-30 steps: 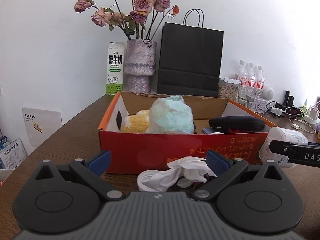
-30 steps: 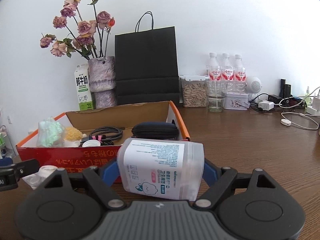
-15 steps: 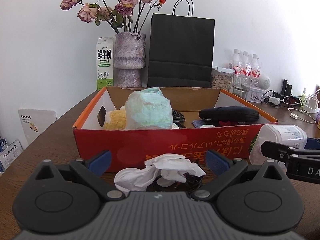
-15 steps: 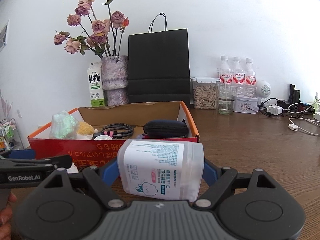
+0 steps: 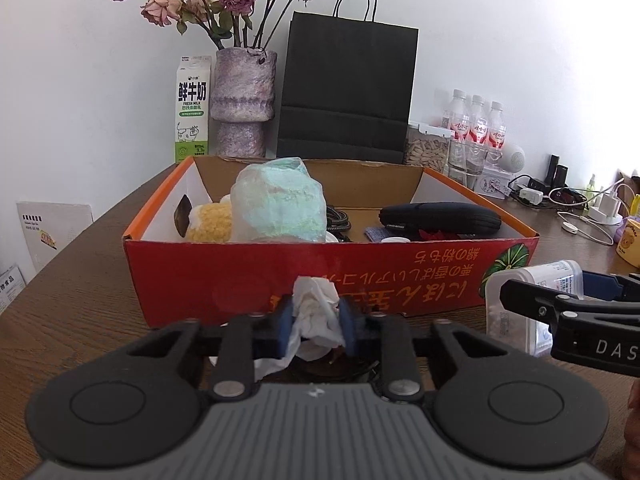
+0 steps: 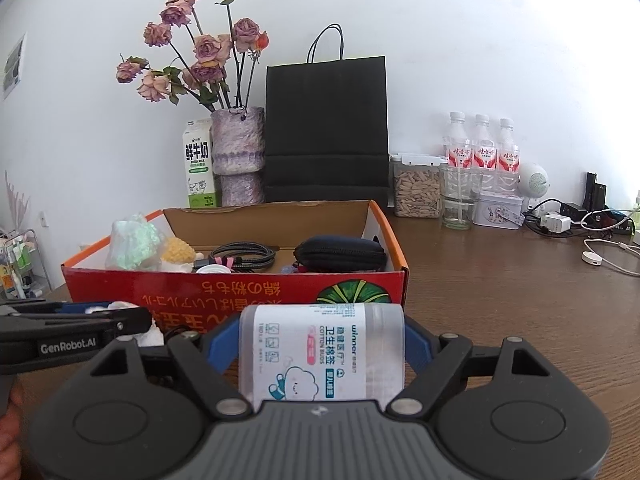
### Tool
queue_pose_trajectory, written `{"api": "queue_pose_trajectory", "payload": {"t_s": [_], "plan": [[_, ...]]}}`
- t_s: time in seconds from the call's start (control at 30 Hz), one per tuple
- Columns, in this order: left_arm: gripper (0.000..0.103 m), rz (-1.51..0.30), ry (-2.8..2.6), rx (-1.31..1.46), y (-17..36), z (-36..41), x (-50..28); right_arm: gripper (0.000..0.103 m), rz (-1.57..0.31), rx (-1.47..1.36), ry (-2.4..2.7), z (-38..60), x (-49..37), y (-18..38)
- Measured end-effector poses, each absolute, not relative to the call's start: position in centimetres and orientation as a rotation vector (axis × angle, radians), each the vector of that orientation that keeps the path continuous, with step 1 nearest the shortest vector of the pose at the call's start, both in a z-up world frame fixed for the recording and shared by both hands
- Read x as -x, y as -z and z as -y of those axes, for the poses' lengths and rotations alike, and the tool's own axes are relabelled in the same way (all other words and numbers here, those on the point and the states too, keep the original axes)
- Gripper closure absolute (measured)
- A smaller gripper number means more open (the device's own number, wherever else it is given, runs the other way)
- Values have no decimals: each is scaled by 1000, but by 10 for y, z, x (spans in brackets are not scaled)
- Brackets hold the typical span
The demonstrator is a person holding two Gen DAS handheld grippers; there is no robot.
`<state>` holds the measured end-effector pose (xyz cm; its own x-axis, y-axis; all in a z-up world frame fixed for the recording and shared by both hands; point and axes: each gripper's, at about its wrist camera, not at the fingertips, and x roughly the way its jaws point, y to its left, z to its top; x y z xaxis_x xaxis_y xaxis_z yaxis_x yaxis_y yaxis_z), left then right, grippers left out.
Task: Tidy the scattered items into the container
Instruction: 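Lift the white bottle with the right tool while the left tool grasps the crumpled tissue, then carry the white bottle and tissue over the box with both tools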
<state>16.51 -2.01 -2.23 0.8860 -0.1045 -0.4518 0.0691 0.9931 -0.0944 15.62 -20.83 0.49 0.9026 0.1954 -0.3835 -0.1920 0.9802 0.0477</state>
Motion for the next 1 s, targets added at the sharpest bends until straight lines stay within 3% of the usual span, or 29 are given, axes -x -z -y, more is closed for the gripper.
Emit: {"api": "queue_pose_trajectory", "payload": {"t_s": [0.1,0.7,1.0], "plan": [[85,-452,99,89,21,18,-162,22,-397,-9,-200,208,-156,-5],[85,-351,52,111,15,13,-144,22,-363,-10,-204,210,-152,-8],[84,-259,63,88,-17,14,-140,22,-300,-53,-243,212,-155,-36]]}}
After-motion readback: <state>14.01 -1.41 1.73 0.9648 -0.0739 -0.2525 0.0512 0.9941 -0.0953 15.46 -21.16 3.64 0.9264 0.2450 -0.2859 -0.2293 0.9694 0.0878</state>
